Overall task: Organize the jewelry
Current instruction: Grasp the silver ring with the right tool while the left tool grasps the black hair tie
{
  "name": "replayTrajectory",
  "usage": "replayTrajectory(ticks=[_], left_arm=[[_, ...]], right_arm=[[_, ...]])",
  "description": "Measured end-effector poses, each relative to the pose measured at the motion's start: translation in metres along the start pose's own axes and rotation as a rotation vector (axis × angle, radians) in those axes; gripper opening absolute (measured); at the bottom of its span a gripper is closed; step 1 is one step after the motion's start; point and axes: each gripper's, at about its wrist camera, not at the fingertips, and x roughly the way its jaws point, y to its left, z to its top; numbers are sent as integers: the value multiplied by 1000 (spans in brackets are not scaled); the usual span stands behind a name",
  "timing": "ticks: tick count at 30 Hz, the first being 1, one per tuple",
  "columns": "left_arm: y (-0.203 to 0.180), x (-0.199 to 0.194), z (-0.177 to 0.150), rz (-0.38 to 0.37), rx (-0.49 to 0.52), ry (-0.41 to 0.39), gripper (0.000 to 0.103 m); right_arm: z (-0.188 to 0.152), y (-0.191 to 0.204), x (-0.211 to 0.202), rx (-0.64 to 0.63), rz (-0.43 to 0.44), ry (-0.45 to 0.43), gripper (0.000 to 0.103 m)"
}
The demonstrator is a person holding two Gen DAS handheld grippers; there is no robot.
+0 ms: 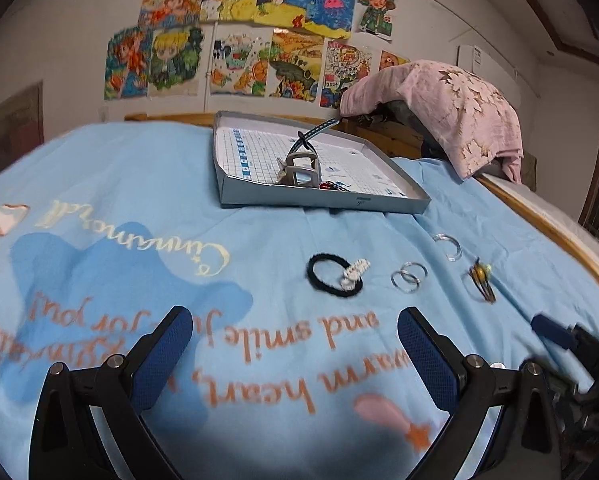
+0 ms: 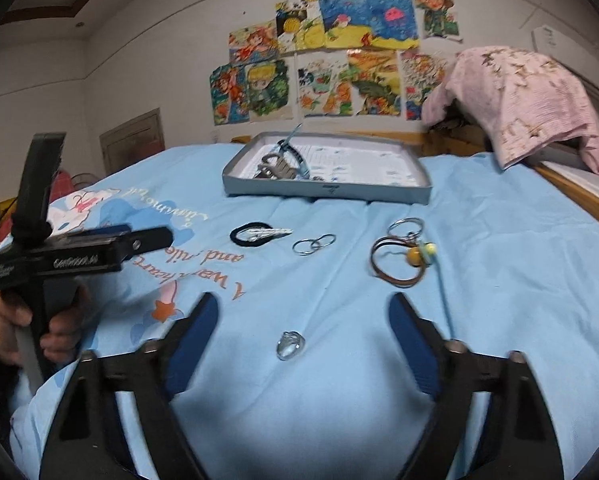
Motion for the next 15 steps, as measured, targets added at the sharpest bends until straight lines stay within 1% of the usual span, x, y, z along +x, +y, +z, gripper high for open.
replayTrajectory(ticks=[3,5,6,7,8,10,11,13,15], left_arm=[[7,20,12,-28,-51,31,103],[9,34,19,-45,-70,53,103],[10,41,22,-51,-75,62,103],[10,46,23,-50,-75,67,102],[9,51,24,-47,-70,73,101],[7,59,24,-43,-52,85,96],[5,63,24,-40,-43,93,95],[2,69,24,-40,-24,107,91],[-2,73,24,-40,2,115,88]], right_arm=[[2,0,9,10,25,13,68],[1,0,13,24,38,24,61],[-2,0,15,30,43,32,55],[-5,0,16,37,46,35,53],[-7,0,16,43,47,37,53],[-12,1,15,54,61,40,53],[-13,2,15,51,68,42,51],[-16,7,15,30,83,53,39],[-17,12,18,6,73,75,38]])
